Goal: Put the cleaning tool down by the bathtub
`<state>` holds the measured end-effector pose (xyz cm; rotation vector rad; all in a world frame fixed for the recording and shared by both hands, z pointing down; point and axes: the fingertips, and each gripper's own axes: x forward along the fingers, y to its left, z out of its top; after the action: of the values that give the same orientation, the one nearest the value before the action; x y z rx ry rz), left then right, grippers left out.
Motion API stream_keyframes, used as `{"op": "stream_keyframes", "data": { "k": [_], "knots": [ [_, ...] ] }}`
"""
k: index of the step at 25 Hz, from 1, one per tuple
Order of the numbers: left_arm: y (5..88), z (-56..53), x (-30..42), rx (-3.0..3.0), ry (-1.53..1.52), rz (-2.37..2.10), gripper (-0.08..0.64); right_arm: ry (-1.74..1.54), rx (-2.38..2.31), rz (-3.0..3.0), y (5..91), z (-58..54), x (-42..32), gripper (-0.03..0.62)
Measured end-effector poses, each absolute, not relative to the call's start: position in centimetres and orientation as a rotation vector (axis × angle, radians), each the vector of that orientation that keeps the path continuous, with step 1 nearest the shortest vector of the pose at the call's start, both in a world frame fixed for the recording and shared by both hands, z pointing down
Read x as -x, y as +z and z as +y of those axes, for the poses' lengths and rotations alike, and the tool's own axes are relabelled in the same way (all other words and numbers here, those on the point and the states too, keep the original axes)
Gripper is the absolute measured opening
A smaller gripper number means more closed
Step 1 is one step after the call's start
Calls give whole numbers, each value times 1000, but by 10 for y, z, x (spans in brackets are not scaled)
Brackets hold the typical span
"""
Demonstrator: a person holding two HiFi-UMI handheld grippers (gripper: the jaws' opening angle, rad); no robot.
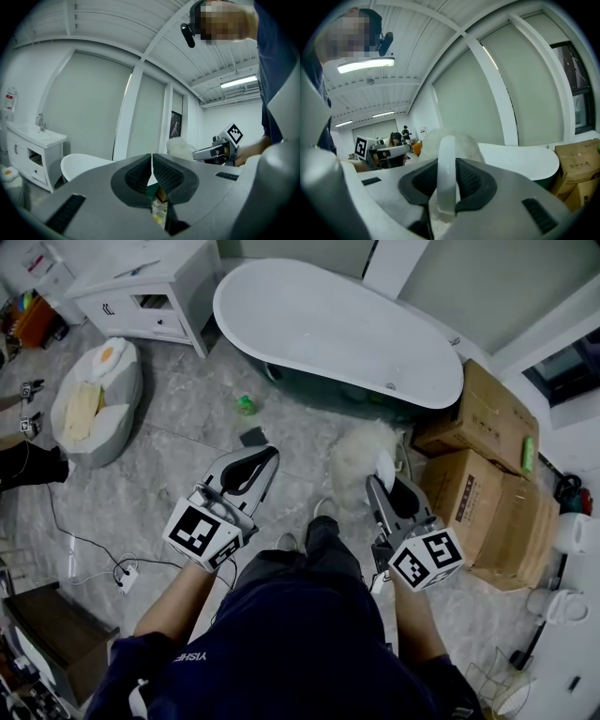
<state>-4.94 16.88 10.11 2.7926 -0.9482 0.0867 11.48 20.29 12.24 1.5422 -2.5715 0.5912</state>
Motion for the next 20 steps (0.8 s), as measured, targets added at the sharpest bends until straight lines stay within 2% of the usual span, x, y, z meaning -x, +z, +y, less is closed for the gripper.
{"op": "stream_keyframes", "data": {
  "k": [20],
  "knots": [
    [122,68,15,-2697,176,-1079,37,654,-1379,-2640,147,78,-146,94]
  ]
}}
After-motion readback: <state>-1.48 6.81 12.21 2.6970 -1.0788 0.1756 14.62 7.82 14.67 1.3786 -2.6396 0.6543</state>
